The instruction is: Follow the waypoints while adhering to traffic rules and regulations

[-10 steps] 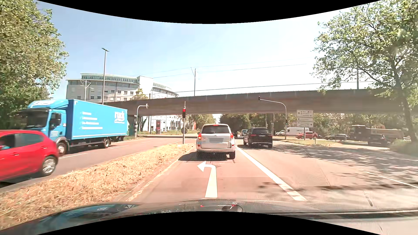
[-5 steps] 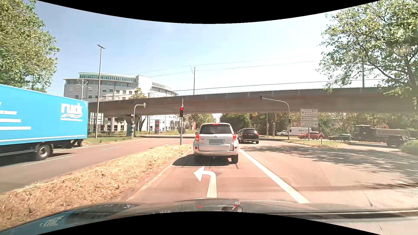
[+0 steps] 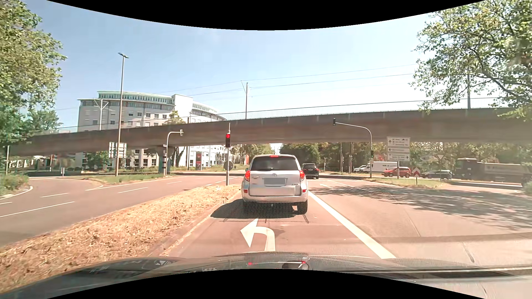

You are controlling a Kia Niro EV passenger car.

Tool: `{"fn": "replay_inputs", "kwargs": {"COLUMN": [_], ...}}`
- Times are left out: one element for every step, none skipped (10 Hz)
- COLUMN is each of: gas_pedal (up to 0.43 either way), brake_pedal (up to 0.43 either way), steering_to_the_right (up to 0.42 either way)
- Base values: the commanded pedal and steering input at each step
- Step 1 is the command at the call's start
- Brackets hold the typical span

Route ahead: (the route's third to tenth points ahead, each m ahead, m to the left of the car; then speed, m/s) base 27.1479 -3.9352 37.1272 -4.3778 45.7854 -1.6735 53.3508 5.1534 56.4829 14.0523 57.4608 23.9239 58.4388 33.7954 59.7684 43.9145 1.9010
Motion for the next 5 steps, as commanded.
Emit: {"fn": "replay_inputs", "kwargs": {"gas_pedal": [0.000, 0.000, 0.000, 0.000, 0.000], "brake_pedal": [0.110, 0.110, 0.110, 0.116, 0.116], "steering_to_the_right": [0.003, 0.003, 0.003, 0.004, 0.003]}}
